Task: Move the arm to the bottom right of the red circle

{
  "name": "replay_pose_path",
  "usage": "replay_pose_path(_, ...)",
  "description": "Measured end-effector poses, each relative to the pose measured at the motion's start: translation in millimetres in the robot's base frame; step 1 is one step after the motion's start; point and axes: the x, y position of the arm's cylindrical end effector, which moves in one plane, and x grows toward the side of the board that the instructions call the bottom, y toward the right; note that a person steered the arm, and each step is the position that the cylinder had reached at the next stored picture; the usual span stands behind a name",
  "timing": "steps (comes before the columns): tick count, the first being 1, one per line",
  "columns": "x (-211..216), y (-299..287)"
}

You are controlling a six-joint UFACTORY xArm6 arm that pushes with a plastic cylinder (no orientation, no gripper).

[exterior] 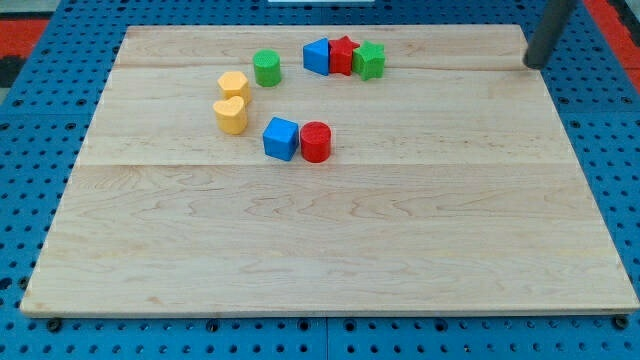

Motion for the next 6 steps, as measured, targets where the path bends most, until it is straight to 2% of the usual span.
replay_pose_path(2,-2,-4)
replay_pose_path(4,1,-41)
replay_pose_path(5,4,-43)
replay_pose_path(6,50,-71)
